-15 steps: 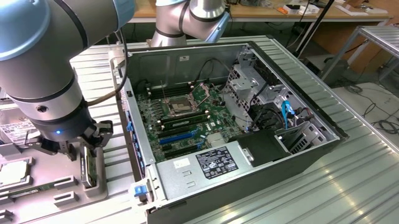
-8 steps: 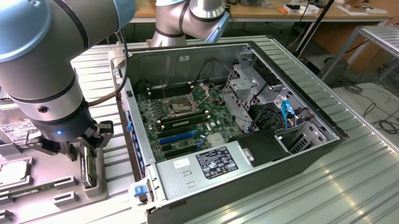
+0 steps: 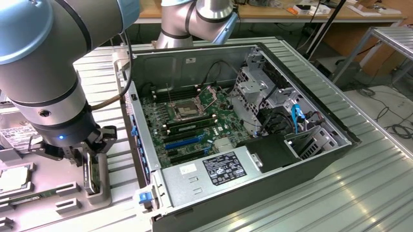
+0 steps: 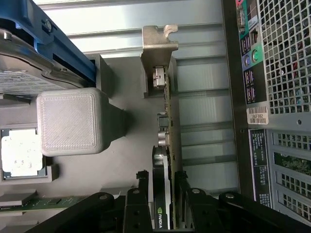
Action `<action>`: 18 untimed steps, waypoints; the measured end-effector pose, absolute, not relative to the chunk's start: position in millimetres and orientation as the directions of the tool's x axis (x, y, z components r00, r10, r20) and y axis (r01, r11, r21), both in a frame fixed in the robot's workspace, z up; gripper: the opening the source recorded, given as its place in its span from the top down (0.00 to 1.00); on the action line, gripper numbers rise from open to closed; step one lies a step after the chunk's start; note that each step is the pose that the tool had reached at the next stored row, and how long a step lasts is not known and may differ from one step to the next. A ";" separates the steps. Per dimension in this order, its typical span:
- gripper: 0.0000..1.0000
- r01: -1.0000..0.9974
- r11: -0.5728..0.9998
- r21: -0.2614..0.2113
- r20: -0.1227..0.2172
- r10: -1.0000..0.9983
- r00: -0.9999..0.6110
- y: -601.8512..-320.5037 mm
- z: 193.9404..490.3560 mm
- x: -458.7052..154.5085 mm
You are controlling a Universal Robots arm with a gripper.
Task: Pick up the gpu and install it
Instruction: 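Pick up the gpu and move the gpu toward the slot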
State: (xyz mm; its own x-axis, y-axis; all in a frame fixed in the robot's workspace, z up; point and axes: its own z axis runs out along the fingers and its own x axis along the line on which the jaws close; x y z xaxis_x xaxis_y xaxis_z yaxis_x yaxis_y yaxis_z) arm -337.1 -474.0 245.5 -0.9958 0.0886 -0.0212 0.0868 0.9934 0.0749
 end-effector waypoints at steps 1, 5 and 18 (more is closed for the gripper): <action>0.65 0.087 0.993 0.075 -0.021 0.089 -0.996 -474.0 245.5 -337.1; 0.73 0.087 0.993 0.075 -0.021 0.089 -0.996 -474.0 245.5 -337.1; 0.73 0.087 0.993 0.075 -0.021 0.089 -0.996 -474.0 245.5 -337.1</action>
